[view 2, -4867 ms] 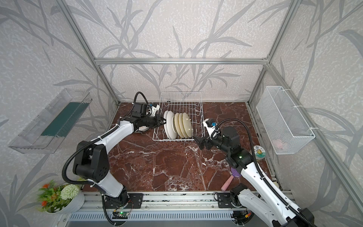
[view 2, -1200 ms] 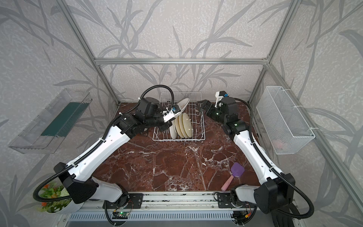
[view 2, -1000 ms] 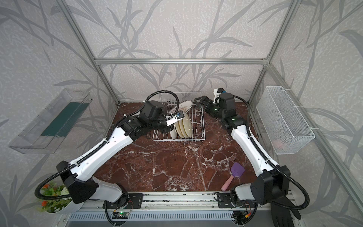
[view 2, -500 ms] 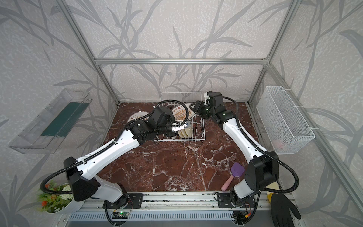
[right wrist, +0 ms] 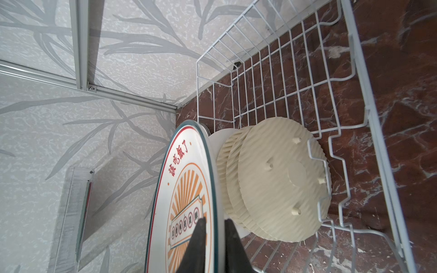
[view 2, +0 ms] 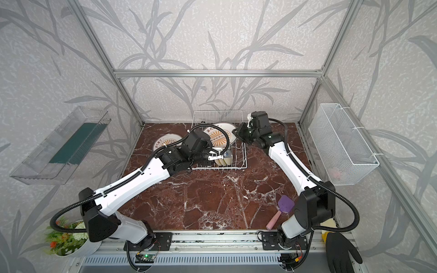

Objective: Unload the plates from the dish rack
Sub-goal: Place the plate among the plates.

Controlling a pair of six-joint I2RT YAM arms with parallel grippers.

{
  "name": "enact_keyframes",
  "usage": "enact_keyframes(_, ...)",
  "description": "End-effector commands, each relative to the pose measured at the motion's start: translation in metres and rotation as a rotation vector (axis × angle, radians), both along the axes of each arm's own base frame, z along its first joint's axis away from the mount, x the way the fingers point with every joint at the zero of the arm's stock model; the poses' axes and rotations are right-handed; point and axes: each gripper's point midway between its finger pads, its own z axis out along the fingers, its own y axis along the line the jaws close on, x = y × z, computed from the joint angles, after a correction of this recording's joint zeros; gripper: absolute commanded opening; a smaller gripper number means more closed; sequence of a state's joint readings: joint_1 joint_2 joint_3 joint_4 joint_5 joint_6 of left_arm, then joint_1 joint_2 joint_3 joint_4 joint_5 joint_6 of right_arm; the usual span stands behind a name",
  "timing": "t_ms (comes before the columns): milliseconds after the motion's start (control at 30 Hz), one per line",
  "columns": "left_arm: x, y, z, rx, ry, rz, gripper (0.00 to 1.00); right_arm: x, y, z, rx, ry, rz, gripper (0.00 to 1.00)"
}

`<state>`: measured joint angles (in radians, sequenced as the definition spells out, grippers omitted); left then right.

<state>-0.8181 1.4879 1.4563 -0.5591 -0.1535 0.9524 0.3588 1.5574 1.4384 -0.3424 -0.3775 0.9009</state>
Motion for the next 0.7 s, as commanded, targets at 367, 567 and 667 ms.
enact_keyframes(367, 0.010, 0.009, 0.010, -0.127, -0.002, 0.137, 0.65, 0.009, -0.027, 0.021, 0.059, -0.145, -0.094, 0.00)
enact_keyframes(567, -0.001, 0.013, 0.018, -0.315, 0.123, 0.178, 0.81, 0.008, -0.049, 0.031, 0.053, -0.221, -0.100, 0.00)
enact_keyframes(667, -0.003, 0.021, 0.034, -0.505, 0.230, 0.197, 0.82, 0.005, -0.057, 0.035, 0.045, -0.272, -0.075, 0.00)
